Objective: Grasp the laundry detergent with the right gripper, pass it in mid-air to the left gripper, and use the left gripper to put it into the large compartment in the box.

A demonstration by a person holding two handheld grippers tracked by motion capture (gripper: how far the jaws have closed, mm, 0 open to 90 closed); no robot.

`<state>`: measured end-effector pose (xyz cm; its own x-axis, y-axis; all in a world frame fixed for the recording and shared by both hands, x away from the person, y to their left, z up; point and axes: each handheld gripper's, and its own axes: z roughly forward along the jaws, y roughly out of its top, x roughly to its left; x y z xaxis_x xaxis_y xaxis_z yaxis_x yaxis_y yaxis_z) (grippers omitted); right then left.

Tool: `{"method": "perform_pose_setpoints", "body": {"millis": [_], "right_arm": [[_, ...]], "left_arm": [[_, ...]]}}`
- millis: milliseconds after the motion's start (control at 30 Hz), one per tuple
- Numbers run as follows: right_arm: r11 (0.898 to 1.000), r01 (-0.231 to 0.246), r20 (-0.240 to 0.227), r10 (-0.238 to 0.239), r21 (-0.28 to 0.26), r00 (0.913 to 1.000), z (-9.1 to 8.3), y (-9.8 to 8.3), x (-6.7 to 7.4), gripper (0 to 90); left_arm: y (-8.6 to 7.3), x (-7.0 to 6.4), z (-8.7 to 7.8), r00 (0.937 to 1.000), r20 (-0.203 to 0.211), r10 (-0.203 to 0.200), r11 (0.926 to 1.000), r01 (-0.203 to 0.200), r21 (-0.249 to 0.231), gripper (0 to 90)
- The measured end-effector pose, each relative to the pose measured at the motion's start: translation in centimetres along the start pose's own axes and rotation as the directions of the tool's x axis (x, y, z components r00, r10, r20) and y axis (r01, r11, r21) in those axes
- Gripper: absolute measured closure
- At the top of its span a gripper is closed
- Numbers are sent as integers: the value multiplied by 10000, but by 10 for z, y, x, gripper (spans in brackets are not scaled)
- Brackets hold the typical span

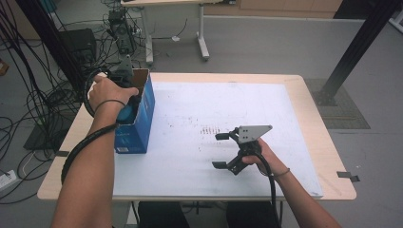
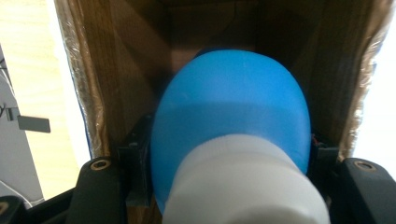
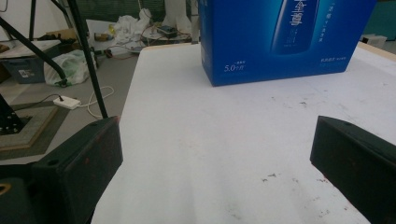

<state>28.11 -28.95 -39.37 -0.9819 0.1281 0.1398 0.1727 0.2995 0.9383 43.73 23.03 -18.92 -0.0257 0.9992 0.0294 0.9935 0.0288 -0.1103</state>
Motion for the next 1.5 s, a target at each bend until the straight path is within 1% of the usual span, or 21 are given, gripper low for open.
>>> {"method": "perform_pose_setpoints", "body": {"millis": [100, 133, 267, 333, 367, 567, 1500], "right_arm": [[10000, -10, 11, 10, 18, 10000, 0, 0, 0, 22], [10000, -5, 1, 5, 29, 10000, 0, 0, 0, 22], [10000, 21, -15, -21, 42, 10000, 1, 1, 0, 22], [10000, 29, -21, -29, 46, 10000, 2, 1, 0, 22], [10000, 5, -24, -5, 28, 10000, 2, 1, 0, 23], [10000, -8, -7, 8, 69, 10000, 2, 1, 0, 23], [10000, -9, 42, 9, 38, 10000, -1, 0, 0, 22]], "left_arm": [[0, 1, 4, 10000, 18, -25, 10000, 25, 31, 371], [-2, 1, 5, 10000, 7, -32, 10000, 32, -49, 371], [-1, 2, 4, 10000, -3, 27, 10000, -27, -18, 371], [-1, 2, 5, 10000, 13, -21, 10000, 21, -32, 371], [-2, 1, 5, 10000, -2, -20, 10000, 20, -86, 371], [-1, 2, 5, 10000, 7, 25, 10000, -25, -54, 371], [1, -3, 5, 9999, -101, 5, 10000, -5, 10, 371]]}}
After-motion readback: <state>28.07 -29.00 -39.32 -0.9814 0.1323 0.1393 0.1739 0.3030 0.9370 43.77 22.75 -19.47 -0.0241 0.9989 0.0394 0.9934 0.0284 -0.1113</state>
